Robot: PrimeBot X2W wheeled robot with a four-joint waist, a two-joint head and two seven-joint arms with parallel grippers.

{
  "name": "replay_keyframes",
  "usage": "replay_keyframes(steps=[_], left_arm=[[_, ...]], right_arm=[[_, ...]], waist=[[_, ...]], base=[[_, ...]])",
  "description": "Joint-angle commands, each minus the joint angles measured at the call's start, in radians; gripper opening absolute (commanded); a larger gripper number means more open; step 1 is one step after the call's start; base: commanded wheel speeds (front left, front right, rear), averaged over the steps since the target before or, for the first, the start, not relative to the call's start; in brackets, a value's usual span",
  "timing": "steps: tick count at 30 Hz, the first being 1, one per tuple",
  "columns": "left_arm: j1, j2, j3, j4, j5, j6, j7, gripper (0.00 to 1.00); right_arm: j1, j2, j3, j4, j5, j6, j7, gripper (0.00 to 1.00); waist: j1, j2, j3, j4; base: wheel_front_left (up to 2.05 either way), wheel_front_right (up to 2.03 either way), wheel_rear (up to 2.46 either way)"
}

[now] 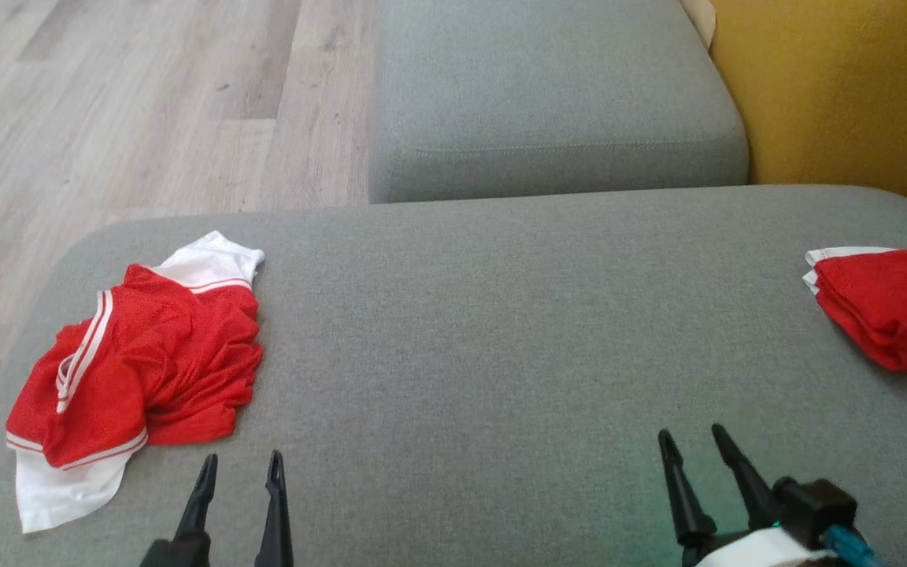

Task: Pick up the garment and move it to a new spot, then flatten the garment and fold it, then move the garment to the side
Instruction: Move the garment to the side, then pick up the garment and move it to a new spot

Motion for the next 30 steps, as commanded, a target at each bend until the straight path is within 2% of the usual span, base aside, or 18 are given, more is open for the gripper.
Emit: replay_keyframes(steps=[1, 14, 30], left_arm=[[-0.039, -0.01, 0.04, -0.044, 0.013, -0.002, -0.006, 1.0], [-0.02, -0.015, 0.066, -0.033, 0.038, -0.027, -0.006, 1.0], [-0.021, -0.018, 0.079, -0.017, 0.05, -0.033, -0.006, 1.0]], right_arm=[[-0.037, 0.001, 0.027, -0.041, -0.013, -0.001, -0.014, 1.0], [-0.024, 0.004, 0.028, -0.056, -0.052, -0.001, -0.014, 1.0], [-0.026, 0.005, 0.044, -0.05, -0.056, -0.001, -0.014, 1.0]], waist=[[0.0001, -0.0001, -0.006, -0.002], [0.0001, -0.0001, -0.01, -0.001], [0.0001, -0.0001, -0.014, -0.008]], base=[[0.0, 0.0, 0.0], [0.0, 0.0, 0.0], [0.0, 0.0, 0.0]])
